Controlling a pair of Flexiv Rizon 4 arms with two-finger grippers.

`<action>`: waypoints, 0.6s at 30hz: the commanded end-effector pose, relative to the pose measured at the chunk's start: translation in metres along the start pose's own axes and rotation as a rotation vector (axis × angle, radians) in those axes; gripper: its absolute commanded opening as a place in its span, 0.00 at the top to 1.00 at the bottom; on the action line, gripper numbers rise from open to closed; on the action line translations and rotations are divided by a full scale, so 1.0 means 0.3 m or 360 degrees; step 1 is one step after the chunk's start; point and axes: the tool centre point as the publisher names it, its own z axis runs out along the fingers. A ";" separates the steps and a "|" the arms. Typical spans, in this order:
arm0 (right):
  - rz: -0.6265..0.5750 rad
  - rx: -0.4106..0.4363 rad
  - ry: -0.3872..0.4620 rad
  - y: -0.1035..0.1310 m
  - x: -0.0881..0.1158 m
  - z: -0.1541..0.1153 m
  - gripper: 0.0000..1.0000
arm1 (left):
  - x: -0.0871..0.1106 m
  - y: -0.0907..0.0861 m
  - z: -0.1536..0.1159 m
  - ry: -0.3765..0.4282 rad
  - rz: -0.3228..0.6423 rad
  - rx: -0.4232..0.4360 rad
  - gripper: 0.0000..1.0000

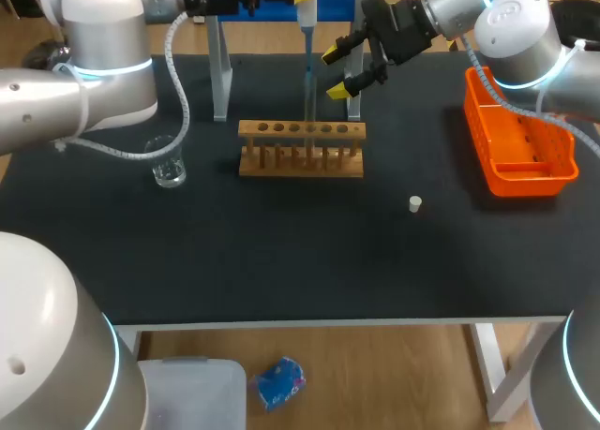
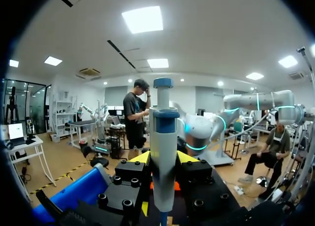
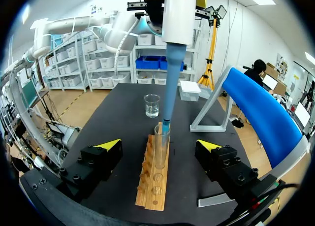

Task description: Invert the test tube, pick up the pipette, mount the tip to pipette, aspirate from beaker and dispense into the tube, eject the tip, return the pipette, and cap with the stopper.

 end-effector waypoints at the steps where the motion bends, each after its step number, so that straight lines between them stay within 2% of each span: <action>1: 0.0000 0.0002 0.0007 0.000 -0.003 -0.004 0.00 | -0.012 0.007 0.005 0.0007 -0.0002 0.0002 1.00; 18: 0.0000 0.0002 0.0007 0.000 -0.003 -0.004 0.00 | -0.013 0.041 0.008 -0.0007 -0.0024 0.0001 1.00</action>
